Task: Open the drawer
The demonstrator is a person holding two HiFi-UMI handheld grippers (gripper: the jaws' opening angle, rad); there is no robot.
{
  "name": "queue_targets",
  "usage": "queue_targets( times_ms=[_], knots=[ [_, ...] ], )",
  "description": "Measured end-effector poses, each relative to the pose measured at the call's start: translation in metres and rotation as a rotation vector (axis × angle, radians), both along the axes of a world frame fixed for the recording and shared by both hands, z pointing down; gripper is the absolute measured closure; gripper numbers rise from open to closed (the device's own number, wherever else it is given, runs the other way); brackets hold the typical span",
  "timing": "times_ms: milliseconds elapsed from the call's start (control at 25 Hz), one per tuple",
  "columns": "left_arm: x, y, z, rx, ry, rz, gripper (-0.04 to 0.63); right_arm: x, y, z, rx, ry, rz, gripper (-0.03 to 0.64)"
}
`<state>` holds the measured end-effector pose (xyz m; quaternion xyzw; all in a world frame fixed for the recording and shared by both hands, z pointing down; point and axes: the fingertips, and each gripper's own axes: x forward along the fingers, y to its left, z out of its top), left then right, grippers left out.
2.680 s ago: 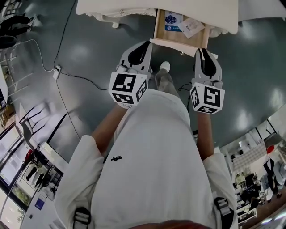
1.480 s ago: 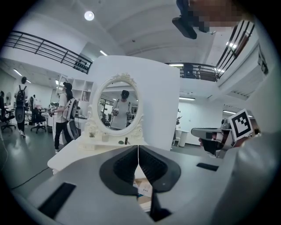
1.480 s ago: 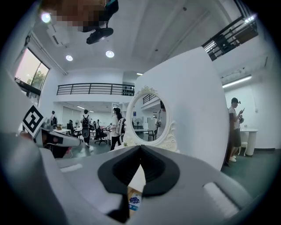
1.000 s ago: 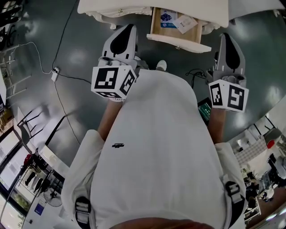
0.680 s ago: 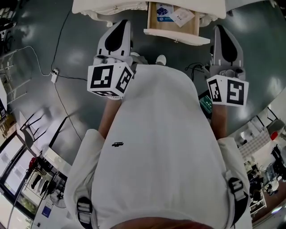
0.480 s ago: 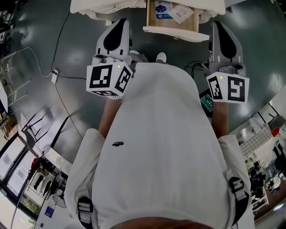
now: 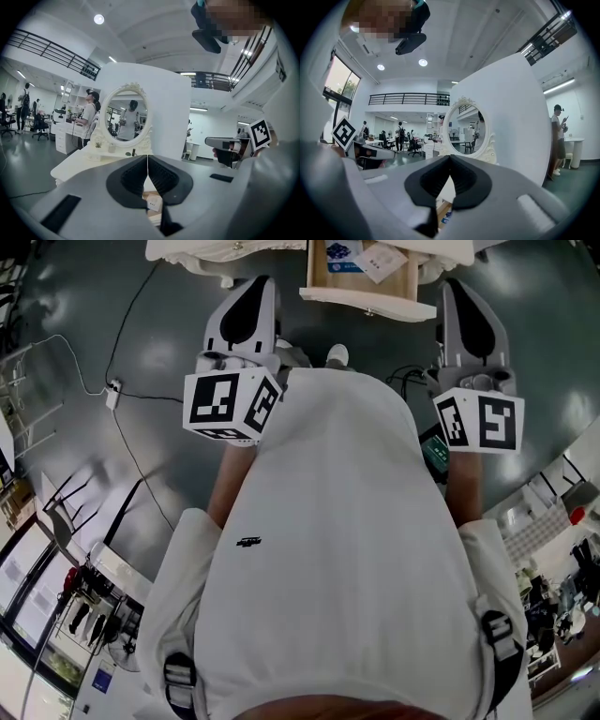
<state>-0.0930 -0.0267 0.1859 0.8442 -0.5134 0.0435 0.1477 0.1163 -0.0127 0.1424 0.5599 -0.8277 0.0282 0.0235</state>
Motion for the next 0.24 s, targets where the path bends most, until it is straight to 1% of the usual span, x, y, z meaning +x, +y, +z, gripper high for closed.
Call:
queue_targets(
  times_ms=[240],
  knots=[
    [-0.0045,0.0068,-0.0006,-0.007,-0.003,-0.01,0.583,-0.0026,0.0061,-0.0022,-0.007,0.005,-0.005,0.606]
  ],
)
